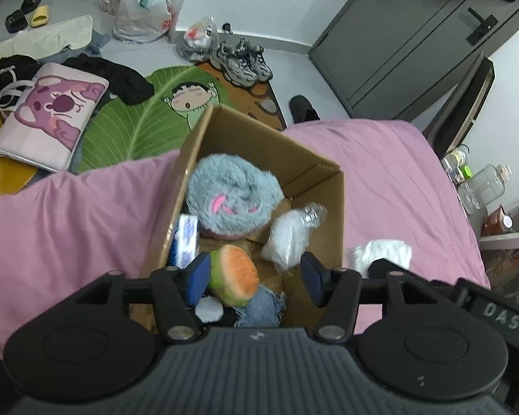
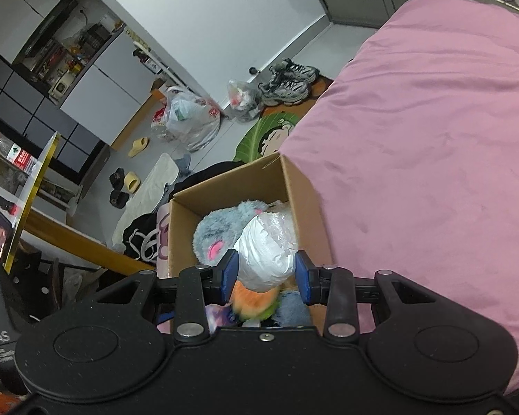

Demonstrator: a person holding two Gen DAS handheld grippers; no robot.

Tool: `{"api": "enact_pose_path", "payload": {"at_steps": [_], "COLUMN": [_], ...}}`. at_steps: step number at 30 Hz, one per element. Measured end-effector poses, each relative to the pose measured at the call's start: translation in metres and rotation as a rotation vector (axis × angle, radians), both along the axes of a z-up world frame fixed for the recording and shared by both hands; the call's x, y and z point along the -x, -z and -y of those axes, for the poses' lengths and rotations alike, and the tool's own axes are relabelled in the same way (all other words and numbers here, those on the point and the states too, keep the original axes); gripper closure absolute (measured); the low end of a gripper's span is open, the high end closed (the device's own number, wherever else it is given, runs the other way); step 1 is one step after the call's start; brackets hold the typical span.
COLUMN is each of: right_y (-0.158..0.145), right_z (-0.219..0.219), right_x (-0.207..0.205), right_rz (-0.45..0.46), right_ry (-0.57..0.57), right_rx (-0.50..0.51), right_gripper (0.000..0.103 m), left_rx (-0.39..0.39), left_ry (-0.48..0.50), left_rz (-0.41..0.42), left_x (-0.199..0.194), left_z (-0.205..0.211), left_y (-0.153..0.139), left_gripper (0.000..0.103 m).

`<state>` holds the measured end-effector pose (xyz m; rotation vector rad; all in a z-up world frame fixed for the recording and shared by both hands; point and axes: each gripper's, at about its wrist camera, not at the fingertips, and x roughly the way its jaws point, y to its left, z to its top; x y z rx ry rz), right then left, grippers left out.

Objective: Organize soft objects

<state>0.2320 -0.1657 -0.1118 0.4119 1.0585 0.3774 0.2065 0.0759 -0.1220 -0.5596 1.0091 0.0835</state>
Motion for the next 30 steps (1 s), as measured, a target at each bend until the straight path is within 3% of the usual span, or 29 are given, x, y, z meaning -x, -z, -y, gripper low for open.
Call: {"api": "enact_pose_path", "payload": {"at_steps": [8, 19, 25, 28, 30], "right_y": [0.001, -0.023, -0.036, -0.043, -0.047], "right_z": [-0.013, 0.0, 0.006, 0.011, 0.013], "right_x": [0.001, 0.015, 0.027, 0.031, 0.033], "right_rz": [-0.01, 0.038, 0.071, 0.087, 0.096], "right_ry": [-0.023, 0.01, 0.022, 0.034, 0.034], "right_rx": [-0.003, -0.007, -0.008, -0.005, -0.004], "right_gripper": [0.066, 0.047, 0.036, 0.025, 0.023], "left_rx": [-0.019, -0.112, -0.165, -0.196, -0.205], "left_ry": [-0.03, -0.048, -0.046, -0.055, -0.055], "left_rz": [-0.004, 0.009, 0.028, 0.026, 0.032], "left_x": [0.007, 0.02, 0.032, 0.038, 0.043], "left_z": [-0.014, -0.011, -0.005, -0.004, -0.003], "left_y": [-0.008, -0.033, -0.049, -0.057, -0.062], "left_gripper": [0.047, 0.016, 0.007, 0.007, 0.006]}}
